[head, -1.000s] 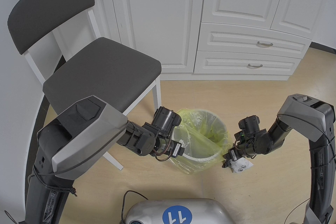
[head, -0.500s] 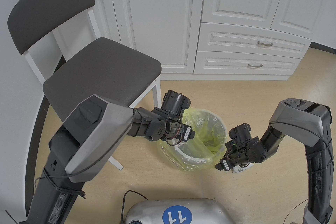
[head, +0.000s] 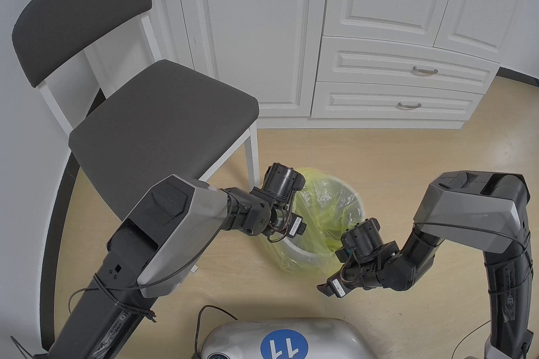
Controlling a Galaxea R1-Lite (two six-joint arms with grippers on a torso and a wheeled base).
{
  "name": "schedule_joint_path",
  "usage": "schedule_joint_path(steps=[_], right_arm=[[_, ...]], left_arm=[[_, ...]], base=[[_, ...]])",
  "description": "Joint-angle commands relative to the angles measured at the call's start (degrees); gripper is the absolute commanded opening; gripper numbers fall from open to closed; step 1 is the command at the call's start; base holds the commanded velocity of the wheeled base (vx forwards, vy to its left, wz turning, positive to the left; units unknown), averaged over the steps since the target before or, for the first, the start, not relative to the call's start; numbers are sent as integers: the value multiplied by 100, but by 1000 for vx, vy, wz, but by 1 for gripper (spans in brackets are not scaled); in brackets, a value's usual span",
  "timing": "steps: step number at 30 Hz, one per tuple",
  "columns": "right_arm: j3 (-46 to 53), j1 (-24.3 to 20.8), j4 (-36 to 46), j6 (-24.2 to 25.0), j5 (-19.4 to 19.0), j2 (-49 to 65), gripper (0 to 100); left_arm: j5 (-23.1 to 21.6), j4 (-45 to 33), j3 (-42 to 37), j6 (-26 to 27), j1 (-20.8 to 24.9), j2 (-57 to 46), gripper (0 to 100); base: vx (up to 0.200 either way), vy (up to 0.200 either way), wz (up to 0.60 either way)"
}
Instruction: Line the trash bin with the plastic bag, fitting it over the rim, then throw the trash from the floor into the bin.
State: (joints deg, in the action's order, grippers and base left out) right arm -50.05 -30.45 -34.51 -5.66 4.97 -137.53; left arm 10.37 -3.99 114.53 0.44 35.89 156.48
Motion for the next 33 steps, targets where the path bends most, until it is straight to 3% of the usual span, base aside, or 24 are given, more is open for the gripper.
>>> schedule_joint_path(steps=[1, 9, 12, 22, 33], right_arm=[[101, -163, -21, 56, -5, 42, 100], [532, 83, -460, -32, -471, 473, 100], [541, 92, -460, -32, -471, 491, 100], [180, 760, -460, -129, -489, 781, 100], [-145, 1164, -398, -120, -489, 640, 100]], left_arm=[[17, -6, 6, 9, -3, 85, 100], [369, -94, 6, 0, -223, -30, 100], [369, -94, 6, 0, -240, -30, 100], [290, 12, -880, -264, -442, -812, 100], [52, 610, -1768, -264, -741, -1172, 100]], base=[[0, 0, 0], [0, 0, 0], [0, 0, 0], [0, 0, 0], [0, 0, 0]])
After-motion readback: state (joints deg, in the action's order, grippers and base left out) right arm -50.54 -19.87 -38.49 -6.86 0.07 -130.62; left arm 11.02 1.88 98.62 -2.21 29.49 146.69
